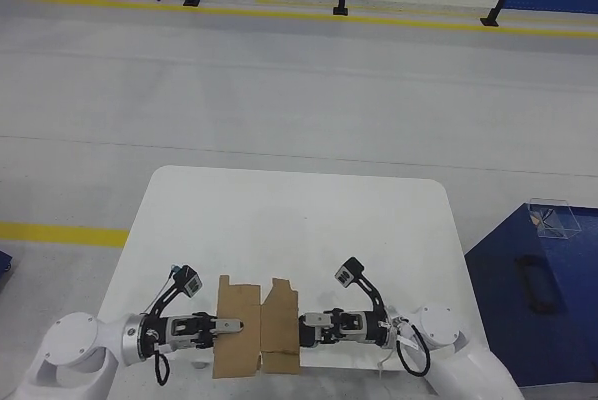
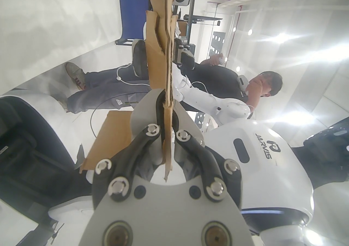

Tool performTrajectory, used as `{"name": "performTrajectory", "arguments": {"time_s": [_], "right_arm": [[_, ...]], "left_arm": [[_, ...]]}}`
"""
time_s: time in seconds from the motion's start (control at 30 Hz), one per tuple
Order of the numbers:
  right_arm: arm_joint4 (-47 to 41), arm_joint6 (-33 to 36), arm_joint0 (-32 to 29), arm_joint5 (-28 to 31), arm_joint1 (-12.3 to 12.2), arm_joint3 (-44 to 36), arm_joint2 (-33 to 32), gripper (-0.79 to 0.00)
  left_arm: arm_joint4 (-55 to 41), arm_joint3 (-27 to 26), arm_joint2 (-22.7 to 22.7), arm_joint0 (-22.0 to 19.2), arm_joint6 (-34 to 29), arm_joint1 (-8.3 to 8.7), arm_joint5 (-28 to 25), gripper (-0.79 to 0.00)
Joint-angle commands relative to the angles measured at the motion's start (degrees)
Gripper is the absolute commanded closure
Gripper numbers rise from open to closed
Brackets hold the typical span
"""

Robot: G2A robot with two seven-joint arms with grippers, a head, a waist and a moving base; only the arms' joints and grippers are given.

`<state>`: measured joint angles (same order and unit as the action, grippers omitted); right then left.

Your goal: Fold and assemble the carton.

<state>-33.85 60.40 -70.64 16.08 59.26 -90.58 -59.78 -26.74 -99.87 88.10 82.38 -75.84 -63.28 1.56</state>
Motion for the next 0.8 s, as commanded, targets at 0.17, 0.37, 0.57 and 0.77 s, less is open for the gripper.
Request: {"name": "performTrajectory", "arguments": {"time_s": [0.17, 0.37, 0.57, 0.77], "right_arm": [[12.2, -11.9, -7.2, 18.2, -1.3, -6.2, -10.4, -0.785], [25.3, -23.6, -14.6, 26.8, -1.5, -10.0, -15.5, -0.785], [33.8, -32.0, -17.1, 27.6, -0.6, -11.7, -13.6, -0.785], [35.9, -33.8, -17.0, 27.8, -0.2, -11.9, -11.7, -0.259]], "left_arm": [[-18.6, 1.6, -9.3, 2.6, 20.3, -2.9, -12.5, 0.0], [-38.8, 9.0, -20.6, -1.4, 21.3, -6.09, -15.9, 0.0], [-45.0, 16.2, -27.8, -5.6, 19.5, -8.33, -14.7, 0.0], [-44.6, 19.6, -30.2, -7.7, 19.1, -9.42, -14.7, 0.0]]}}
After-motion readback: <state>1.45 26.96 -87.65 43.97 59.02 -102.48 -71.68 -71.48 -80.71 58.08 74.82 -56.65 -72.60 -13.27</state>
